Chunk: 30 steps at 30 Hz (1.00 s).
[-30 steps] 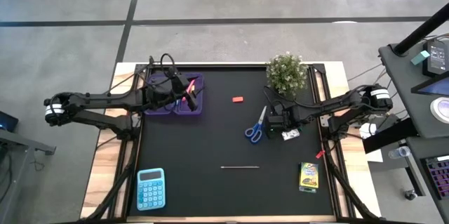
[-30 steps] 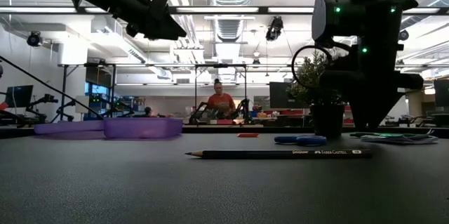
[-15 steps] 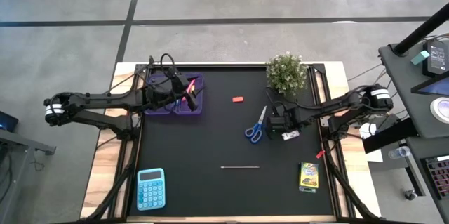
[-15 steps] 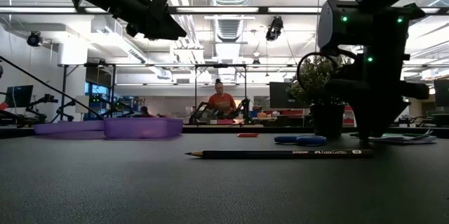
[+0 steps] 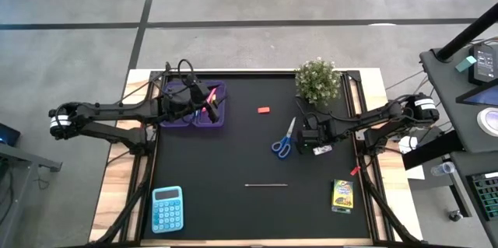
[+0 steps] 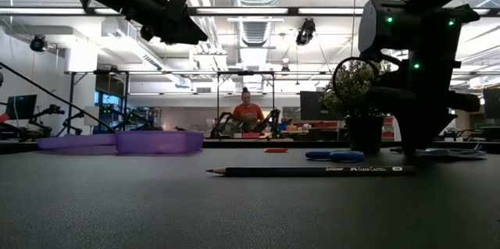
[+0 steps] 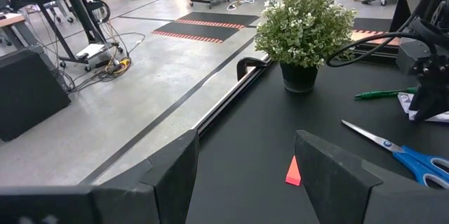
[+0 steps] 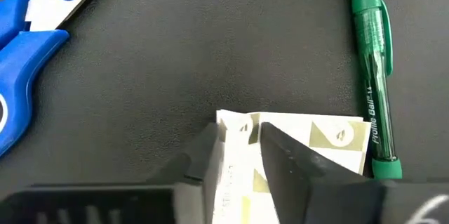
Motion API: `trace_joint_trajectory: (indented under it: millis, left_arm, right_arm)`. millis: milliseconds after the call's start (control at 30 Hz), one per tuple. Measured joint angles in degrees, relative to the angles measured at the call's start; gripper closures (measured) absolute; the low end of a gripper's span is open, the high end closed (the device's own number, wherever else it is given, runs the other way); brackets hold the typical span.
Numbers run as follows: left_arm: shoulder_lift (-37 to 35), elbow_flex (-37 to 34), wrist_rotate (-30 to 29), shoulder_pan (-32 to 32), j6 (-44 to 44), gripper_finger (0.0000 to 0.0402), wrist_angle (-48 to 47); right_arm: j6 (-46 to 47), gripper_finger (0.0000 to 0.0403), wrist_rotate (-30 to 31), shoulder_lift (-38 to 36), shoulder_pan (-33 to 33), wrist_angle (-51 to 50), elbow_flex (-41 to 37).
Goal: Pack school essentials
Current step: Put the purple notes into the purple box
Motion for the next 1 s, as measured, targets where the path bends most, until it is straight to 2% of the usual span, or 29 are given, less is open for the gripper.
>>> trace_joint_trajectory:
  millis: [133, 233, 467, 633, 700, 800, 900, 1000]
  left_arm:
    - [0.0, 0.0, 0.0, 0.0, 0.0, 0.0185, 0.0]
    - [0.0, 0.0, 0.0, 0.0, 0.01, 0.0185, 0.0]
    - [0.0, 0.0, 0.0, 0.0, 0.0, 0.0185, -0.02]
    - [0.0, 0.01, 2.08, 0.0, -0.02, 0.0185, -0.04]
    - [0.0, 0.0, 6.22, 0.0, 0.46, 0.0185, -0.04]
    - [0.0, -0.04, 16.24, -0.04, 2.4, 0.0185, -0.02]
    - [0.18, -0.11, 27.46, -0.07, 3.3, 0.0185, 0.49]
    - [1.13, -0.21, 35.79, -0.54, 4.21, 0.0185, 4.03]
  right_arm:
    - [-0.28, 0.0369, -0.07, -0.12, 0.0, 0.05, -0.04]
    - [-1.08, 0.0388, -0.23, -0.57, 0.0, -0.01, -0.1]
    - [-5.42, 0.0389, -1.17, -4.78, -0.02, -0.88, 0.8]
    - [-13.48, 0.039, -1.45, -9.49, -0.02, 0.05, 4.15]
    - [-17.19, 0.039, -1.79, -11.39, -0.02, 2.47, 5.14]
    - [-23.03, 0.039, -3.85, -13.98, -0.02, 10.44, 5.28]
    - [-28.92, 0.039, -8.02, -15.2, -0.02, 21.08, 4.64]
    - [-33.67, 0.039, -13.45, -14.72, -0.04, 31.06, 4.37]
